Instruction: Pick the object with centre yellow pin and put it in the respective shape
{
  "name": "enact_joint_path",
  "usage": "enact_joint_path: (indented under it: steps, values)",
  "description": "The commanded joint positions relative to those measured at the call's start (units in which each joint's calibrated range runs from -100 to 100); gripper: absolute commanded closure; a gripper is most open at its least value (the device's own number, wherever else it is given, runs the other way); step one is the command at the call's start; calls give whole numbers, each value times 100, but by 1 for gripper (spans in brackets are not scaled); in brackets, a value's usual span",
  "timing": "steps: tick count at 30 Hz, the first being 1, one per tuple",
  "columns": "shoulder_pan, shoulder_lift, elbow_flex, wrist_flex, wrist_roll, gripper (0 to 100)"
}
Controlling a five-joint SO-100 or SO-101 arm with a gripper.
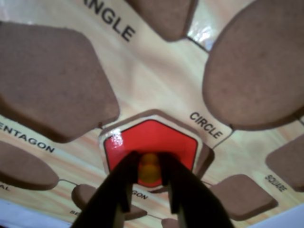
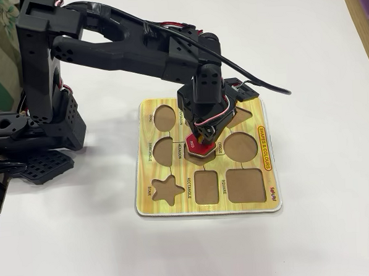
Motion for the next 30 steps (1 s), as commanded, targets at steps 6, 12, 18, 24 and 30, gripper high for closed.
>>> enact_joint_path:
  steps: [6, 12, 18, 24, 30]
  values:
    - [211, -333, -27, -50, -26, 98]
    - [436, -333, -27, -42, -26, 98]
    - [514, -333, -36, -42, -31, 98]
    - [572, -333, -18, -33, -199, 98]
    - [572, -333, -18, -25, -220, 98]
